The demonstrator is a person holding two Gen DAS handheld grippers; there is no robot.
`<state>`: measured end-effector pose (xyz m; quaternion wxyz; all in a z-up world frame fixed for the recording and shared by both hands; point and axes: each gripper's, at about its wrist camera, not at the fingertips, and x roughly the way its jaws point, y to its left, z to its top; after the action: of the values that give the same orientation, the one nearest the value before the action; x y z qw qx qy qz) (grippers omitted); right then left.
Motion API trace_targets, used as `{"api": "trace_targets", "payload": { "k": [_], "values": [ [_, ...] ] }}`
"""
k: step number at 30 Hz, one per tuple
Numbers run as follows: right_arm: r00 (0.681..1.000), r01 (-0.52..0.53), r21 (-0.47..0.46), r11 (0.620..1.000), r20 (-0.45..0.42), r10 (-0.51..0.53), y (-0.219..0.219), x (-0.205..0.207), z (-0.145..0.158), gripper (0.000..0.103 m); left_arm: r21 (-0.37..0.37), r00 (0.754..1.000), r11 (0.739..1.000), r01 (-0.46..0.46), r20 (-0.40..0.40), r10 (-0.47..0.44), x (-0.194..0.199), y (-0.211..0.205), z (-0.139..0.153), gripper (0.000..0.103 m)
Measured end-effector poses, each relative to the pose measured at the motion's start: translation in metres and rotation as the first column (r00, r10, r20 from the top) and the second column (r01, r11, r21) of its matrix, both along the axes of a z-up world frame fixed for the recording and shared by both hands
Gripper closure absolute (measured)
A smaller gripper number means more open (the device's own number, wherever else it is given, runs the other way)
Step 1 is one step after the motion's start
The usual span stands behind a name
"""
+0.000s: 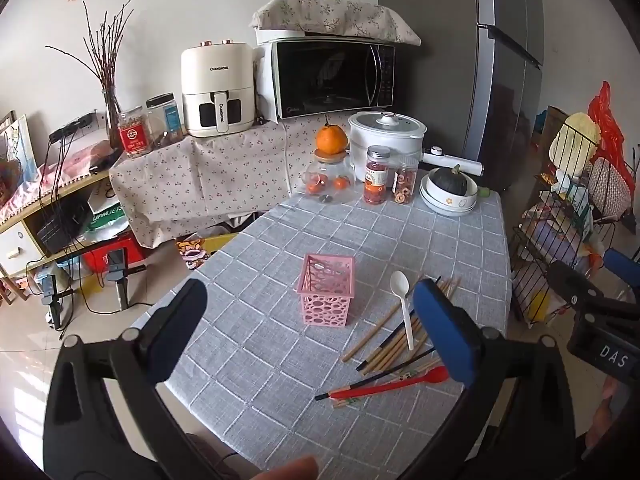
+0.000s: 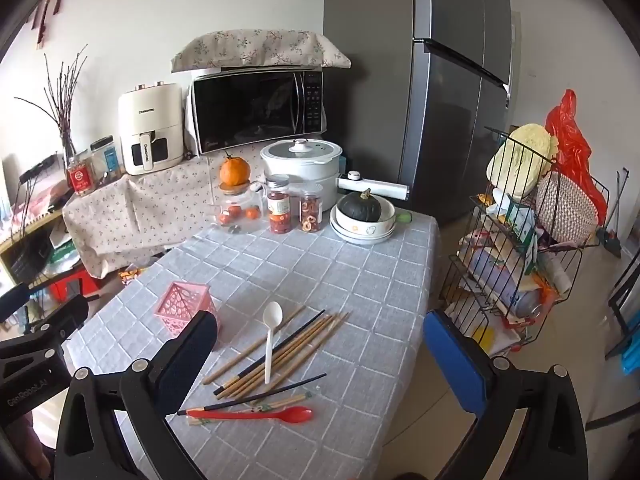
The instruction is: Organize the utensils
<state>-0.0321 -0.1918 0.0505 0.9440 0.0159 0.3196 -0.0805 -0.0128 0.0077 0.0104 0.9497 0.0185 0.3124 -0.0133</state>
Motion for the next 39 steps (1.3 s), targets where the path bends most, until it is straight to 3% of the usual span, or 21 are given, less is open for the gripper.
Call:
{"api": "trace_targets", "payload": {
  "k": [39],
  "values": [
    [1.000, 0.001, 0.011, 1.000, -0.023, 0.000, 0.0042, 0.0067, -0.0127, 0.000, 0.002, 1.000, 1.000, -0.002, 0.002, 0.002, 0.0005, 0.0067, 0.0036, 0.000]
  ]
}}
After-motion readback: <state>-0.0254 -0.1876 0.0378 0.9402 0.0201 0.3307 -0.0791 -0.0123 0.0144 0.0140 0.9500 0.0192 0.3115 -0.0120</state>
